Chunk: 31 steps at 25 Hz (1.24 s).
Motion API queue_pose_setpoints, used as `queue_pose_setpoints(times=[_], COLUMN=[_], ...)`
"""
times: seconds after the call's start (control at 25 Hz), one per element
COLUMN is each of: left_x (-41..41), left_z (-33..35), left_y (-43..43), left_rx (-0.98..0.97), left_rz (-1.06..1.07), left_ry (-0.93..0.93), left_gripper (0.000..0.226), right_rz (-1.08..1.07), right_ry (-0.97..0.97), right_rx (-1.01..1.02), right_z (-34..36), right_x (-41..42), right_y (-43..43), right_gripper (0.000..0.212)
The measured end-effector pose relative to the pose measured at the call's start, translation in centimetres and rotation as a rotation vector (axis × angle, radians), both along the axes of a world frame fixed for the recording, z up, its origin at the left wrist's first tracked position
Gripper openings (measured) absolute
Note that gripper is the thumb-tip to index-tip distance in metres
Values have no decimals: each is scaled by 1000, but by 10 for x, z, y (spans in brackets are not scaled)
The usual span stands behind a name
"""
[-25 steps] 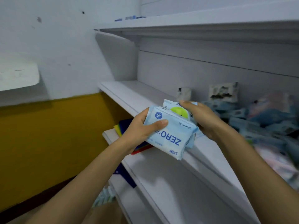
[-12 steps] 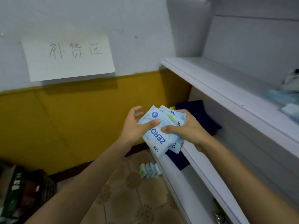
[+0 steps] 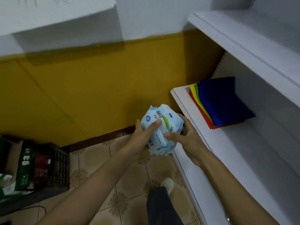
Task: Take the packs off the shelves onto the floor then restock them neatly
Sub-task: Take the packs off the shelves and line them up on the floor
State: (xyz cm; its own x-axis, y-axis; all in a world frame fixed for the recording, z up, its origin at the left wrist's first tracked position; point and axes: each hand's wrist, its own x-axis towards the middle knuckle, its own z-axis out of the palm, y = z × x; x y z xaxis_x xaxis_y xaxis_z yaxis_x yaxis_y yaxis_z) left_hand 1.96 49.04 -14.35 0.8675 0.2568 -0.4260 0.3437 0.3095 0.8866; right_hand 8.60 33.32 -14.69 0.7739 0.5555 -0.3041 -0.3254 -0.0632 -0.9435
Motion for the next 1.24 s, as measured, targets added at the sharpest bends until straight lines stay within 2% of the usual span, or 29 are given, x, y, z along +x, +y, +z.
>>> queue_pose_setpoints(times=[0.08,0.16,0.2,0.24,0.32,0.36,0.4,0.52,0.68,0.76,0.84,1.0,1.16,1.24], left_x=[30,61,76,88,110,121,126,127,126,134,145,170,197,209], left_z=[-18,-37,-50,-59,-87,-106,-121,-189,-288,-341,-397,-531,-668,-717], left_y=[13,22,26,26,24,21,19,20,34,48,66,109,151,163], left_rx=[-13,-16,-17,-21,-13,9,35,48,129,145,153,178,247,216], left_rz=[-36,-41,-51,-73,-138,-153,-166,-155,105,218,243,46,-123,-152], left_ry=[66,148,201,242,267,288,317,385,550,617,660,730,766,789], left_gripper=[51,70,79,78,48,36,33,46,80,81,88,86,94,95], right_rz=[-2,-35,-60,-73,-74,-54,-25,29,31,81,143,163,245,248], right_ry=[95,181,212,244,299,322,352,461,505,488,416,329,173,88], right_rx=[73,90,75,48,-28,-70,-102,-198,-433,-573,-728,-913,-992,-981], right_z=[-21,-43,-57,-69,-95,-113,-129,-182,-280,-338,-391,-500,-617,-671], right_x=[26,53,65,75,95,105,112,124,133,135,139,153,171,181], right_y=[3,13,19,24,30,32,32,29,35,40,44,69,115,137], right_gripper=[73,61,62,68,76,72,65,57,26,26,31,46,43,42])
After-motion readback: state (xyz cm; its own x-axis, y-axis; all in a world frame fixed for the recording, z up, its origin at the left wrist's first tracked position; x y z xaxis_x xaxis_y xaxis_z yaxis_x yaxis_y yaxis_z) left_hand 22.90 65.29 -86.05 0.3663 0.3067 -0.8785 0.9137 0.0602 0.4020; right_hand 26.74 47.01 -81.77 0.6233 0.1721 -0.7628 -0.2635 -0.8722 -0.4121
